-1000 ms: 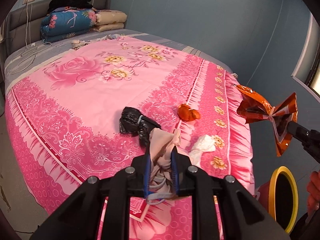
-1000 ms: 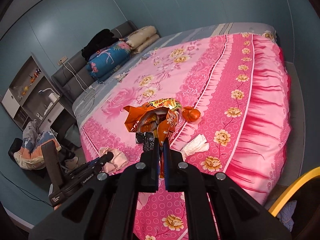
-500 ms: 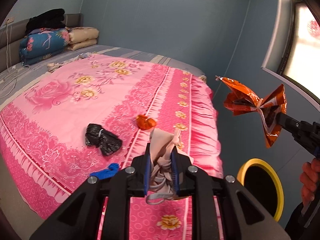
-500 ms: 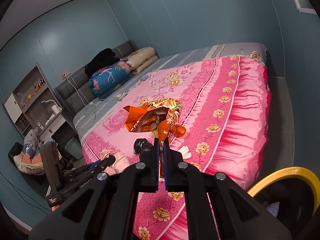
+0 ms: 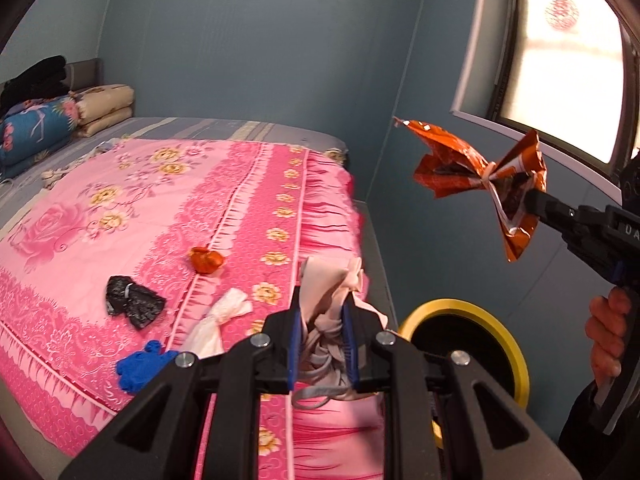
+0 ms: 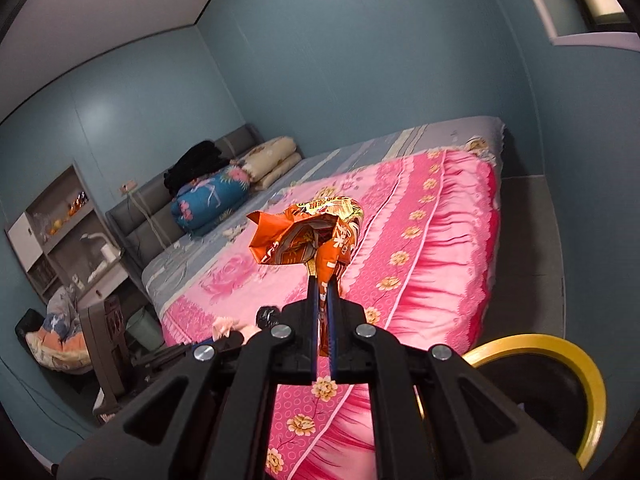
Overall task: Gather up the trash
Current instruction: 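Carry the beige cloth and orange wrapper over the bin, then open both grippers to drop the cloth and orange wrapper into the bin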
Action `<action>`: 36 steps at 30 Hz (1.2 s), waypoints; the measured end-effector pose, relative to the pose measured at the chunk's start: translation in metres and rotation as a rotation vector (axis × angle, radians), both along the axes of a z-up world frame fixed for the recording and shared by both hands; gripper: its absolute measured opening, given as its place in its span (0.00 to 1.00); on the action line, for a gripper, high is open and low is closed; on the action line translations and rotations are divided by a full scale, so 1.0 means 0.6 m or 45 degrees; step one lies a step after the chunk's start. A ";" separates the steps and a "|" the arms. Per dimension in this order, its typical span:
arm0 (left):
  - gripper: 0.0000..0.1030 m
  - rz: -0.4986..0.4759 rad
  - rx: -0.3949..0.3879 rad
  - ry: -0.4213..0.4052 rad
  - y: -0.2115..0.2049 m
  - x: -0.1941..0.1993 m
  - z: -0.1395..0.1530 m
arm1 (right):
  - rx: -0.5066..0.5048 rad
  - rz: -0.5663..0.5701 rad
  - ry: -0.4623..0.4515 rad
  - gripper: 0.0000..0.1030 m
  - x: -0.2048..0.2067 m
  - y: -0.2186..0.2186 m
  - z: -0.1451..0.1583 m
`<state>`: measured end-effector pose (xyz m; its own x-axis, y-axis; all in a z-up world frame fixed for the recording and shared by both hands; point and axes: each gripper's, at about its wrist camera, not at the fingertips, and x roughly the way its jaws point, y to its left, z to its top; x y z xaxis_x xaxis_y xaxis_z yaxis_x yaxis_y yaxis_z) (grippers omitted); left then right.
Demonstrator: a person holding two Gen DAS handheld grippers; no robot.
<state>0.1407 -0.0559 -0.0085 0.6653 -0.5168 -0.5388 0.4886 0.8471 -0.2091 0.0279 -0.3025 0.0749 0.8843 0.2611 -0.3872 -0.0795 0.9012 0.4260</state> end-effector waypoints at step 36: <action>0.16 -0.489 0.044 0.151 -0.260 -0.087 -0.062 | 0.078 -0.377 0.062 0.04 -0.128 -0.138 0.004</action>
